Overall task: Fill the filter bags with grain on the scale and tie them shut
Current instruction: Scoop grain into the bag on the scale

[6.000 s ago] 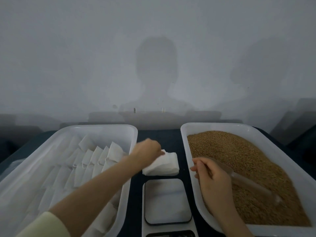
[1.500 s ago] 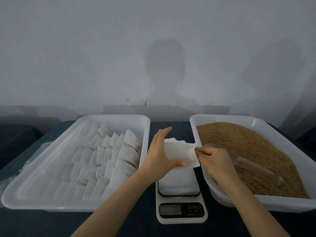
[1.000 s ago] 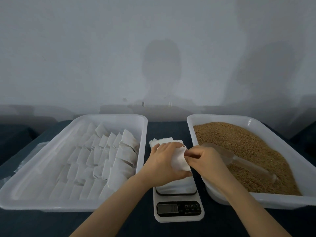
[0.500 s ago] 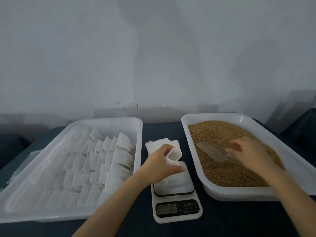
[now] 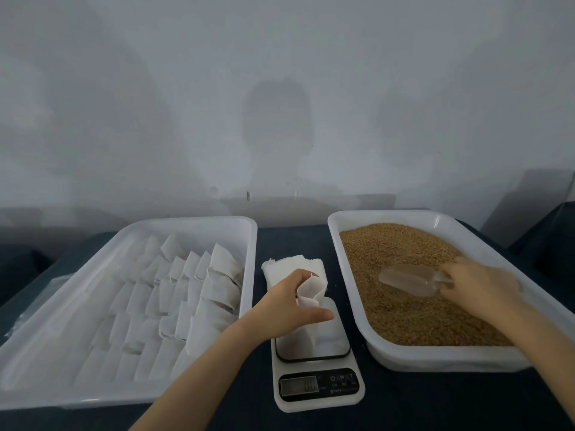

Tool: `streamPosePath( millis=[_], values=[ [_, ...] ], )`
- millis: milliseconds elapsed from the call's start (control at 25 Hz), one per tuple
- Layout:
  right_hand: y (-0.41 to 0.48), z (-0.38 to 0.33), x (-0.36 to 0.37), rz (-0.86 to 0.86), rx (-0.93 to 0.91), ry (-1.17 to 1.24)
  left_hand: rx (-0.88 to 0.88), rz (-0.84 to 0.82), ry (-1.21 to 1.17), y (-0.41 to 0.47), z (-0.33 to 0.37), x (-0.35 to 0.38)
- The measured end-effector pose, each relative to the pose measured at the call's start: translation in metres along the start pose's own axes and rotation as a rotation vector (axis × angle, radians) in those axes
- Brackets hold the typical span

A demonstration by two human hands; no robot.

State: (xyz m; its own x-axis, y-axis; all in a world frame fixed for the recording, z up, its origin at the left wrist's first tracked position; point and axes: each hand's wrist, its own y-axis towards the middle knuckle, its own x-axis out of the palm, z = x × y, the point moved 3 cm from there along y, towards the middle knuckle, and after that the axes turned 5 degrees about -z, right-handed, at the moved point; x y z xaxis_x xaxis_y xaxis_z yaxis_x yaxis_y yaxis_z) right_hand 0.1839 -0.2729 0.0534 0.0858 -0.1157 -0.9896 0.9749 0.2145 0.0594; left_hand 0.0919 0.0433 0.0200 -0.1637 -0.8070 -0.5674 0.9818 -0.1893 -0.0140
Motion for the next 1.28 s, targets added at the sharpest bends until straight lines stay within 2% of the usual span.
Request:
streamPosePath(
  millis=[160, 240, 440, 680, 960, 1280],
  values=[
    [0.002, -0.018, -0.010, -0.004, -0.049, -0.165, 0.008, -0.014, -0.012, 0.001, 0.000, 0.001],
    [0.007, -0.033, -0.007, -0.013, -0.083, -0.165, 0.013, -0.021, -0.020, 0.001, 0.000, 0.002],
    [0.021, -0.042, 0.011, -0.067, -0.036, 0.081, -0.003, -0.035, -0.005, 0.003, -0.002, 0.002],
    [0.018, -0.011, 0.023, -0.121, 0.037, 0.434, 0.001, -0.038, -0.017, 0.004, -0.002, 0.002],
    [-0.003, 0.011, 0.014, -0.090, -0.054, 0.552, 0.011, -0.030, -0.028, 0.004, -0.001, 0.002],
    [-0.025, 0.019, -0.005, -0.033, -0.012, 0.612, 0.035, -0.039, -0.051, 0.002, -0.001, 0.002]
  ],
)
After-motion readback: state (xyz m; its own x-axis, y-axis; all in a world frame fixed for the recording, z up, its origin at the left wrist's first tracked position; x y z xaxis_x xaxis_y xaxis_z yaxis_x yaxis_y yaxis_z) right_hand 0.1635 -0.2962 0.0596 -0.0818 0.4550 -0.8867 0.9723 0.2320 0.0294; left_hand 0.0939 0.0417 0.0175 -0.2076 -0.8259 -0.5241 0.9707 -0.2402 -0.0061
